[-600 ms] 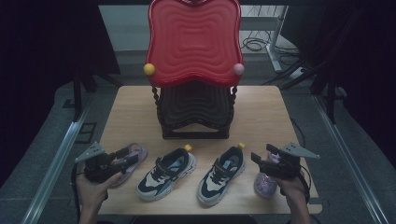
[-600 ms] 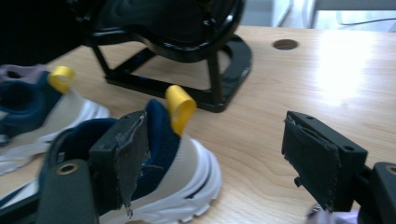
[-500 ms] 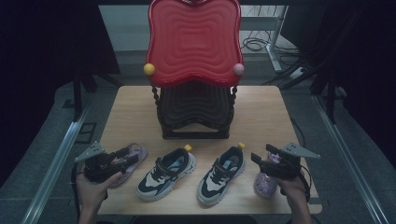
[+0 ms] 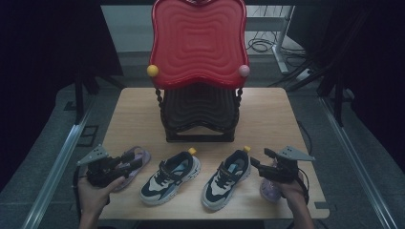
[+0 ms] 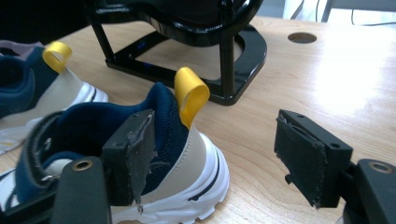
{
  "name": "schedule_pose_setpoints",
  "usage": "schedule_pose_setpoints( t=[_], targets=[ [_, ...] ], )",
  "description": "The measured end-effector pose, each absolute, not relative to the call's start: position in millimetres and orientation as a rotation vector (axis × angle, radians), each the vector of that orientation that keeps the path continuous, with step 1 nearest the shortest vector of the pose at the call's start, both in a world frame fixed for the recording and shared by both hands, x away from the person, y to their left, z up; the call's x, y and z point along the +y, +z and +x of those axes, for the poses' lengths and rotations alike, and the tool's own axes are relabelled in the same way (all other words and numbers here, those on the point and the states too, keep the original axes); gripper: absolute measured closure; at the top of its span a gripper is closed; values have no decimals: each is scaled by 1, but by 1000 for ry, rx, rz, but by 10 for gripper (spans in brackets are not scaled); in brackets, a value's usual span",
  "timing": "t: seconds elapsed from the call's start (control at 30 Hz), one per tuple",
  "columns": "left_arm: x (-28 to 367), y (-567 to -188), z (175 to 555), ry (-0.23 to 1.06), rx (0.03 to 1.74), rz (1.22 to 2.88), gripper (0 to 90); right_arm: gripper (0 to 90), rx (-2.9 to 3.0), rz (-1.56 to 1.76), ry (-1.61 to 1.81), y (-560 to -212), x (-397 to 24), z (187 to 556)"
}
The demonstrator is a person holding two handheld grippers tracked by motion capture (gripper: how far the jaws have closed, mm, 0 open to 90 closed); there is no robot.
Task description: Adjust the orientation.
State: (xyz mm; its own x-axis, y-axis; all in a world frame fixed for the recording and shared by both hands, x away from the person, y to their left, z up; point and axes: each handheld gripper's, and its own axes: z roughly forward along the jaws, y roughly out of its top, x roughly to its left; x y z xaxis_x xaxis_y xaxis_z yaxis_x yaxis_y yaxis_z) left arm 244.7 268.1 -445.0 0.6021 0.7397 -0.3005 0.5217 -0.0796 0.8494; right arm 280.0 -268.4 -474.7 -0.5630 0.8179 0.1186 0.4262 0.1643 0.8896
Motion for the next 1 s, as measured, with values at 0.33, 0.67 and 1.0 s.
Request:
schedule_pose_setpoints(
  t=[0.33,0.67,1.0],
  targets=[
    [268,-442,245,286,1031,1752,693,307,1973,1214,1394,-472,-279,272],
    [259,-432,244,334,1025,1800,892,304,2003,1125,1420,-461,-277,278],
    [275,-437,234,386,1124,1819,900,297,2024,1146,1388,-470,-271,278]
  ],
)
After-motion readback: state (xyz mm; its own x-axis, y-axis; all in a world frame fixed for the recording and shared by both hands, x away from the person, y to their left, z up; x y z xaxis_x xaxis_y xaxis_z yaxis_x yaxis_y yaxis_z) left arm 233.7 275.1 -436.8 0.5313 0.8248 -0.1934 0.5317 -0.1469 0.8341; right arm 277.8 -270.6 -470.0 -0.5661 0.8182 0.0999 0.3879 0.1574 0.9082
